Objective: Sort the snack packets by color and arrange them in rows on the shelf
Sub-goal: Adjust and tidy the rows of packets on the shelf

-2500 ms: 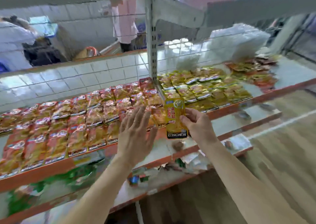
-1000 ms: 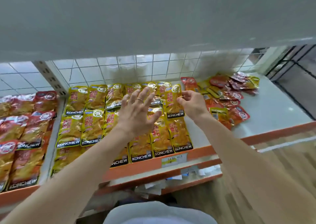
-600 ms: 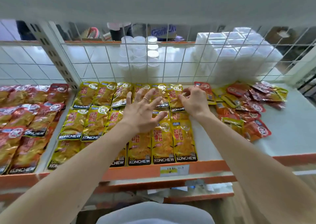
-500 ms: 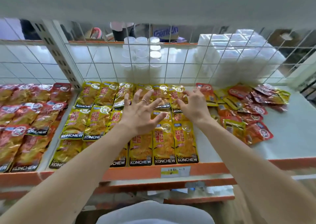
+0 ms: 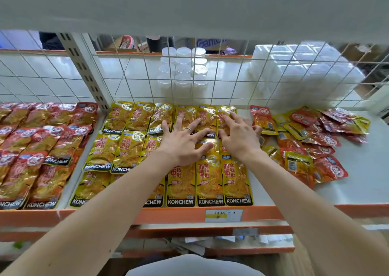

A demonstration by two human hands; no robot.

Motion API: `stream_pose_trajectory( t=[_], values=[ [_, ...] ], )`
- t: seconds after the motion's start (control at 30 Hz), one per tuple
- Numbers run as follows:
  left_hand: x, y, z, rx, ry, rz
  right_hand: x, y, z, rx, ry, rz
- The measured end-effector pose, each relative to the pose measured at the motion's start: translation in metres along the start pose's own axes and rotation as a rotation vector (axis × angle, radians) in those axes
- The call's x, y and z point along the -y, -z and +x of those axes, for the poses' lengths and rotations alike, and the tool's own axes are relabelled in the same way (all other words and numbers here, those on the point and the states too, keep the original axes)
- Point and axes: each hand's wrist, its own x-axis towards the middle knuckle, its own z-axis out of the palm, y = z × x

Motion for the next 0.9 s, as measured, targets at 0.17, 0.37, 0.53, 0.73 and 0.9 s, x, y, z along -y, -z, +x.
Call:
stream_pose_trajectory(
  t=[0.17, 0.37, 0.53, 0.73, 0.9],
  values=[
    [-0.001, -0.001, 0.001, 0.016, 0.015, -0.006, 0.002, 0.0, 0.001, -0.004, -0.009, 0.004],
    [-0.002, 0.0, 0.002, 0.044, 0.023, -0.004, 0.005, 0.0, 0.004, 0.015, -0.023, 0.002],
    [-0.005, 0.008, -0.002, 0.006, -0.002, -0.025, 0.006, 0.009, -0.006, 0.016, -0.007, 0.077],
    [-0.016, 0.024, -0.029, -0.121, -0.031, -0.173, 0.001, 0.03, -0.05, -0.034, 0.009, 0.115],
    [-0.03, 0.025, -0.052, -0.184, -0.145, -0.157, 0.003, 0.051, -0.081, -0.086, -0.042, 0.156]
  ],
)
